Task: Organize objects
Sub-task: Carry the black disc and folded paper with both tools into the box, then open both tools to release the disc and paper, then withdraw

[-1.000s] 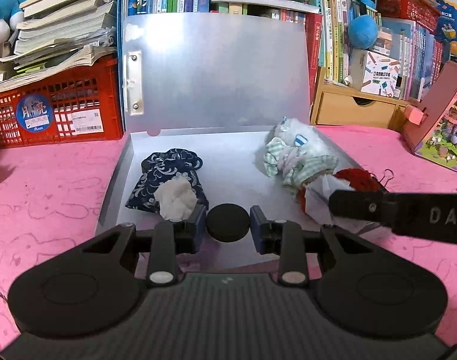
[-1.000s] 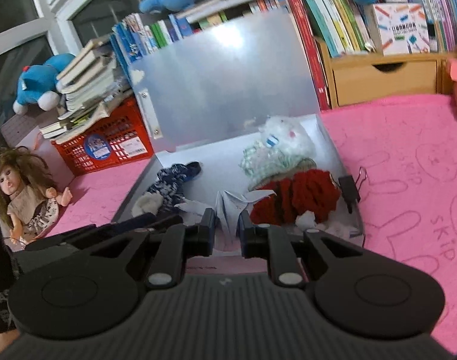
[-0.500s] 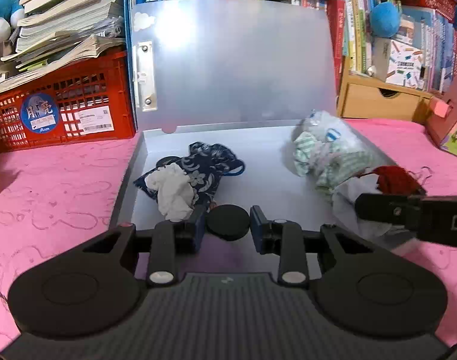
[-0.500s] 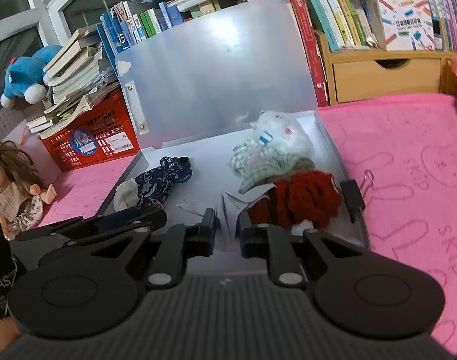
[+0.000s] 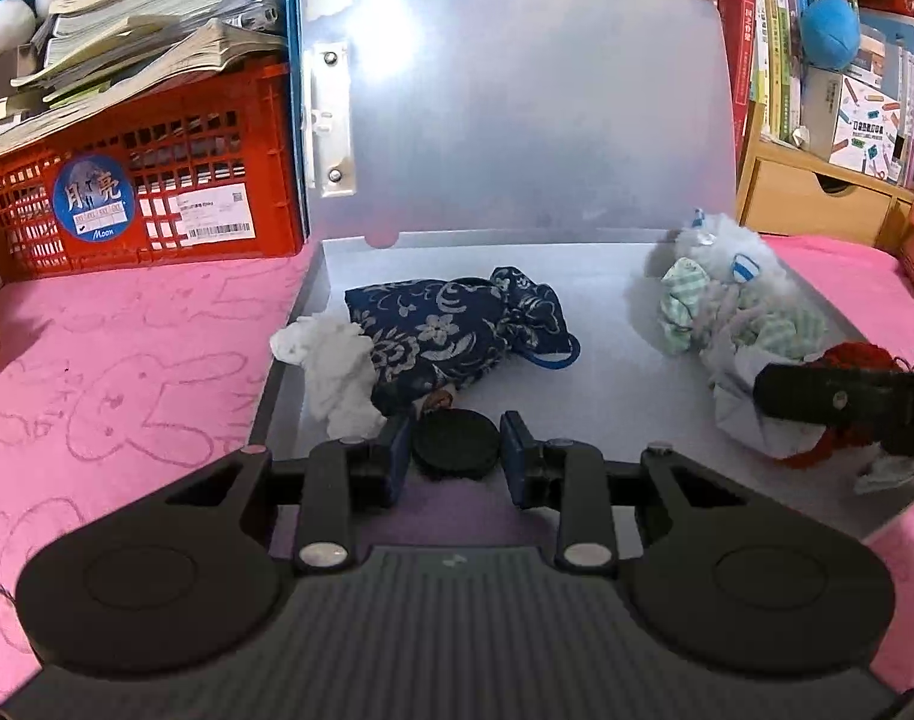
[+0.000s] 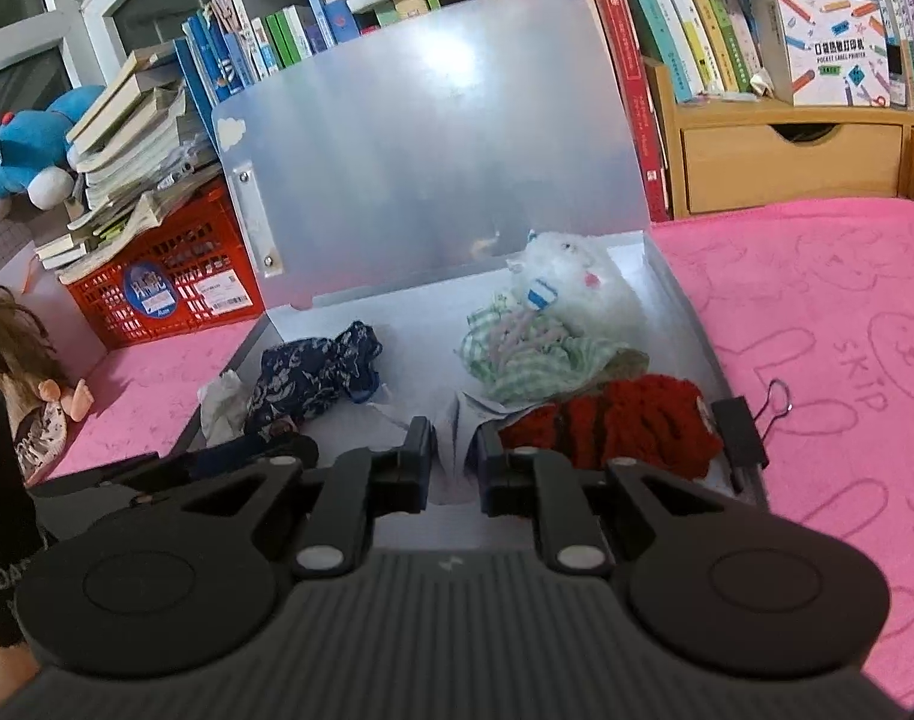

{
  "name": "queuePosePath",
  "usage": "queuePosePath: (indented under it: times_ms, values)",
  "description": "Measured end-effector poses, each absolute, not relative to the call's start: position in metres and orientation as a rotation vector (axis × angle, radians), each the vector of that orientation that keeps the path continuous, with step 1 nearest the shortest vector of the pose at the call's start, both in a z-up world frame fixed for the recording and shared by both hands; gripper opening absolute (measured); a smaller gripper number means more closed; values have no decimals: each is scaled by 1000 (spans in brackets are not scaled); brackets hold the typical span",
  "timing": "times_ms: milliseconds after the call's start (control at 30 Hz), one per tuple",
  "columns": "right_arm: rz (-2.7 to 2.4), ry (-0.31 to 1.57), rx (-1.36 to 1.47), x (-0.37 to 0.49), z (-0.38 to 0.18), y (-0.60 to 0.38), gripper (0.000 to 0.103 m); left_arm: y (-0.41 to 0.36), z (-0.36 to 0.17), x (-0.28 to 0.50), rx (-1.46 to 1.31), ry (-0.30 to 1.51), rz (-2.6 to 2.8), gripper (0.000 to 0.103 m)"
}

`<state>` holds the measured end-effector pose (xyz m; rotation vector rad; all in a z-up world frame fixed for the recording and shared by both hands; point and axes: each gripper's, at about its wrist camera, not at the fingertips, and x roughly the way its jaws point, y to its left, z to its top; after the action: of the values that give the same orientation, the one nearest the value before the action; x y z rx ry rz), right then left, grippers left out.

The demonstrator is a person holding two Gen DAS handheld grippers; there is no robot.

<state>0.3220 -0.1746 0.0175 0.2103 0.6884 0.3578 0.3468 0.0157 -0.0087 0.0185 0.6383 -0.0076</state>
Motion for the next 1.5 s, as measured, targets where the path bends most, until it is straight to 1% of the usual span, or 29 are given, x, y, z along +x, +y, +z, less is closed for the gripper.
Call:
queuePosePath:
  times_ms: [233,467,567,600,667,700,767,833,1033,1100,1133,1200,1367,1500]
  values:
    - [368,710,197,320,7,-169,18,14,-11,345,38,628,-13,37]
    - [361,722,209,319,-1,-169,21,14,-10,343,29,635,-15,38]
    - [356,717,214,318,0,-170,31,14,-7,342,16,638,-18,38]
    - [352,712,216,317,1,-171,45,15,-5,341,8,637,-20,39]
    - [355,702,231,314,3,-173,51,15,-2,338,2,633,-28,49]
    - [355,698,236,313,5,-174,53,14,0,336,2,629,-31,51]
    - [361,688,235,310,9,-175,57,13,4,332,13,614,-33,60]
    - [362,670,229,306,14,-177,60,11,8,328,22,601,-36,66]
    - [356,626,231,295,28,-183,66,9,21,317,28,577,-53,75]
    - [349,613,234,292,31,-185,72,9,24,314,22,571,-53,78]
    - [343,605,236,290,33,-187,75,10,26,311,15,570,-55,81]
    - [327,585,234,285,37,-190,83,11,30,307,1,572,-63,84]
    - [304,543,205,267,44,-197,88,11,40,288,11,558,-78,90]
    - [291,523,175,247,46,-202,91,13,46,267,14,545,-77,93]
